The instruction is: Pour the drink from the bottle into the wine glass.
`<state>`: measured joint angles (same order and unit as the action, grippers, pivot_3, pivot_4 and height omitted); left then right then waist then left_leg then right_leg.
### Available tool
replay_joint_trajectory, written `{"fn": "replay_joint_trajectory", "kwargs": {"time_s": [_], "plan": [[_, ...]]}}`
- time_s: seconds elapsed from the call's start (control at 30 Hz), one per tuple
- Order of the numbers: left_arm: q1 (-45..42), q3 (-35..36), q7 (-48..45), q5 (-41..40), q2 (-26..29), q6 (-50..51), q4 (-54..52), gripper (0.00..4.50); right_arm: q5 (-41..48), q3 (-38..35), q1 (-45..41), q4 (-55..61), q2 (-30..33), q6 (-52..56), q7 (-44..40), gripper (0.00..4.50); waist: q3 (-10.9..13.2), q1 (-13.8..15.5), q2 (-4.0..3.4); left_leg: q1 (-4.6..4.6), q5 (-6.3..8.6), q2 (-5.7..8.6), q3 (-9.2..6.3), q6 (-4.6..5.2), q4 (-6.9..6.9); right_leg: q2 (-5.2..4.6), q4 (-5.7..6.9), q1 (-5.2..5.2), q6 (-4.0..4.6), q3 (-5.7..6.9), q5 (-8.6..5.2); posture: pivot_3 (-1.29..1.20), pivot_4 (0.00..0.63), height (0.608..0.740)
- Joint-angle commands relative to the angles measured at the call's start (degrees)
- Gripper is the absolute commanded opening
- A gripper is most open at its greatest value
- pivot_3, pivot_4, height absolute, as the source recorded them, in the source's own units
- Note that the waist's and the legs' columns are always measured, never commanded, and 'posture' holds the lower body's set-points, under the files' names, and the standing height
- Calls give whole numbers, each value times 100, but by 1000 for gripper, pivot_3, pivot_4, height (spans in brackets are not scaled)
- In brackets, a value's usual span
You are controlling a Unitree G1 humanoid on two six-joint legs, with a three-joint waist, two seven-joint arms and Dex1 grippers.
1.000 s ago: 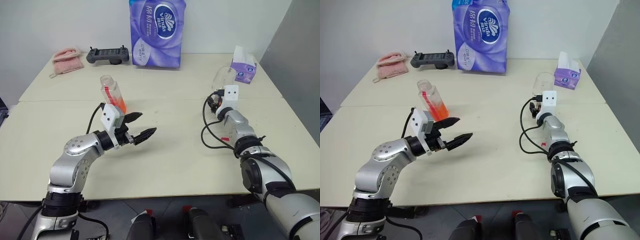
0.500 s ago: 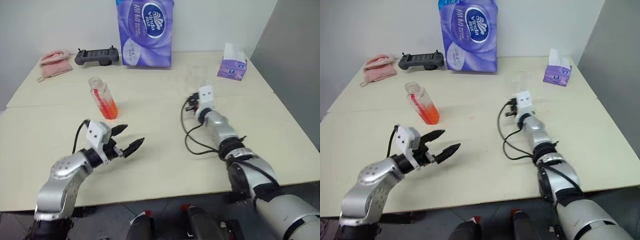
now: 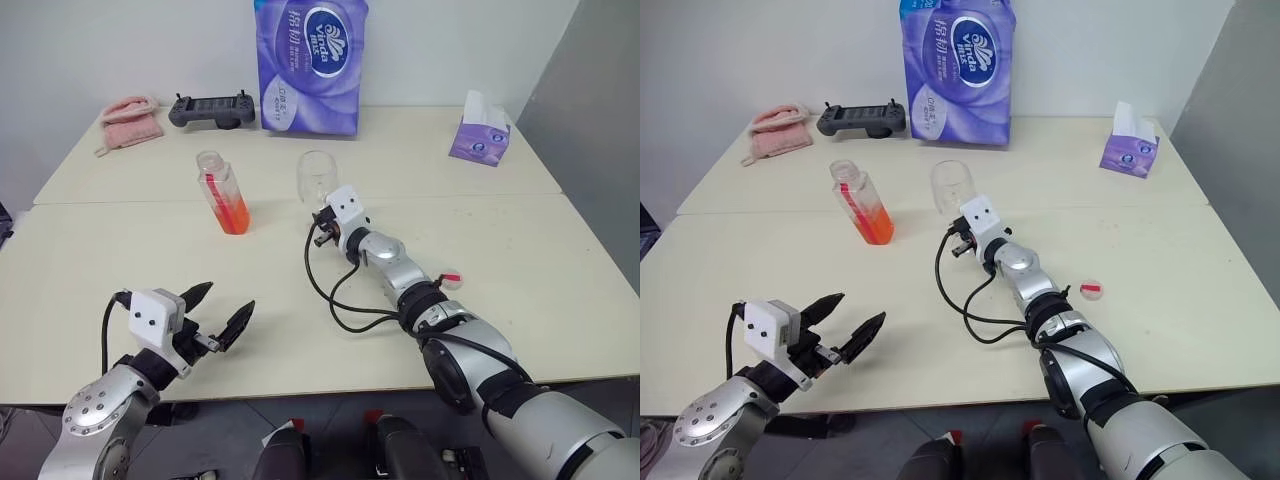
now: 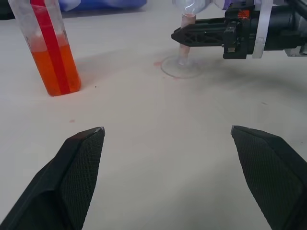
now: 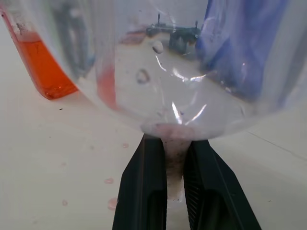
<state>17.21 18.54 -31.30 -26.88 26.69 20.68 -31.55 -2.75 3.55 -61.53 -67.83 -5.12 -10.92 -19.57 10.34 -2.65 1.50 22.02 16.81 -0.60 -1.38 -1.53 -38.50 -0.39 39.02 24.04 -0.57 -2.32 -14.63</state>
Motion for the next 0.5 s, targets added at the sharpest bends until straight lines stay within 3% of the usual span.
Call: {"fn": "replay_joint_trajectory", "kwargs": {"time_s": [0.03, 0.13, 0.5], "plan": [[18, 154, 67, -98, 14, -55, -269, 4500, -21, -3, -65, -58, -115, -47, -62, 175, 0, -1, 0, -1, 0, 0, 0, 0, 0, 0, 0, 0, 0, 0, 0, 0, 150, 740], [-32, 153, 97, -122, 57, -30, -268, 4500, 25, -76, -16, -112, -178, 59, -83, 175, 0, -10, 0, -2, 0, -2, 0, 0, 0, 3, 0, -1, 0, 0, 0, 0, 150, 740], [-335, 21, 101, -172, 155, 96, -175, 4500, 68, -214, 183, -31, -48, 7, -301, 3817, 0, -19, 1, -3, 0, -3, -1, 0, 1, 8, -1, -2, 1, -2, 0, 0, 150, 740]]}}
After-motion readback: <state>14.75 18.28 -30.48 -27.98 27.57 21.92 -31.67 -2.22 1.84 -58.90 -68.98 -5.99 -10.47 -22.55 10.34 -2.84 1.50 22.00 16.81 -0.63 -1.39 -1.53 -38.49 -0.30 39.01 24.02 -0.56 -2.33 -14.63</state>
